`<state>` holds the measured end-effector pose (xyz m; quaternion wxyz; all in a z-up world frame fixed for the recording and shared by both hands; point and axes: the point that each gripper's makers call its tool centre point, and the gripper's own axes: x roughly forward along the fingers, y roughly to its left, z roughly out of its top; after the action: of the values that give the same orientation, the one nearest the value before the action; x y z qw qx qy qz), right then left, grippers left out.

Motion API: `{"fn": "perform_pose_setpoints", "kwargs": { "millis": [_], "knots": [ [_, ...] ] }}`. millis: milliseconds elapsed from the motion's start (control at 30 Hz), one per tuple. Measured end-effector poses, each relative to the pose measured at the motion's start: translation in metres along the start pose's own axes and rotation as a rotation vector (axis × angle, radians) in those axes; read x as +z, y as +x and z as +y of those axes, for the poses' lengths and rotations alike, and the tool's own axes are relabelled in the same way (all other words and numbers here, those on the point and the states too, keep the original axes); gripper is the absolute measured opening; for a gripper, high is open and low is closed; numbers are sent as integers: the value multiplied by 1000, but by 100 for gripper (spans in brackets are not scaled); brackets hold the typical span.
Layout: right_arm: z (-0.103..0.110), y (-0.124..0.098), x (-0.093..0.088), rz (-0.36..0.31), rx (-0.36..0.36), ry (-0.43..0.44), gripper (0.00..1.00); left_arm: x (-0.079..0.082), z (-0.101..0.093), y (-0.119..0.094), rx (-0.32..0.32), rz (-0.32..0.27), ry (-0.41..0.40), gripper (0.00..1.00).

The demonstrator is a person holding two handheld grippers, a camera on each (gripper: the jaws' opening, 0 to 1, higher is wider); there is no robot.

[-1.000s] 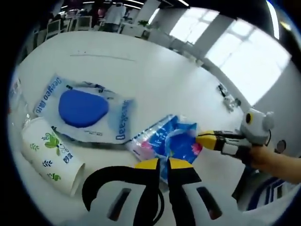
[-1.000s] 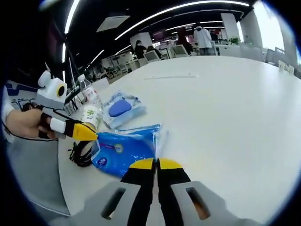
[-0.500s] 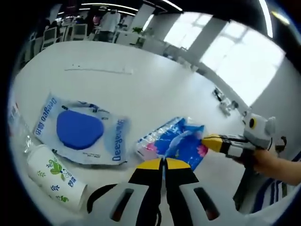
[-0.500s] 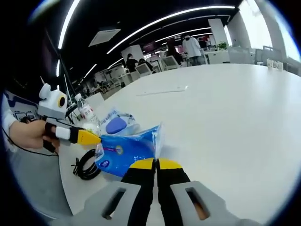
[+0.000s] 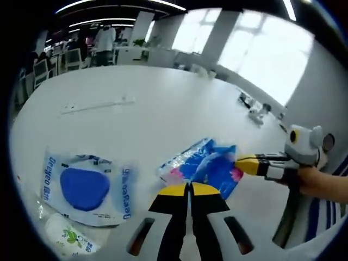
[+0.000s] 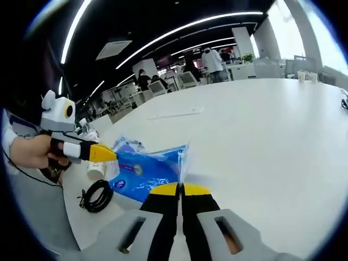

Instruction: Arrange the tabletop items into an orderly group along one side of the table until the central work area is clear of visible clutter.

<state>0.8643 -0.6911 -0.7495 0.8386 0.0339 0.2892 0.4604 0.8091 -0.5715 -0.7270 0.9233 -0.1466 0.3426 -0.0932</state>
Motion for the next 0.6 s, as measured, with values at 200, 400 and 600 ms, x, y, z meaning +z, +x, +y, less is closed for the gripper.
{"fn": "perform_pose_setpoints", "kwargs": {
  "millis": [200,400,600],
  "knots": [
    [-6,-1,8,-23,-10,-1,0,8,2,7,3,3,1,0],
    [-13,-1,7,-29,-31,8,0,15,-4,11,6,4,17,0],
    [-23,-3,5,-31,-52,9,0,23,-7,23,-1,5,65,0]
  ]
}}
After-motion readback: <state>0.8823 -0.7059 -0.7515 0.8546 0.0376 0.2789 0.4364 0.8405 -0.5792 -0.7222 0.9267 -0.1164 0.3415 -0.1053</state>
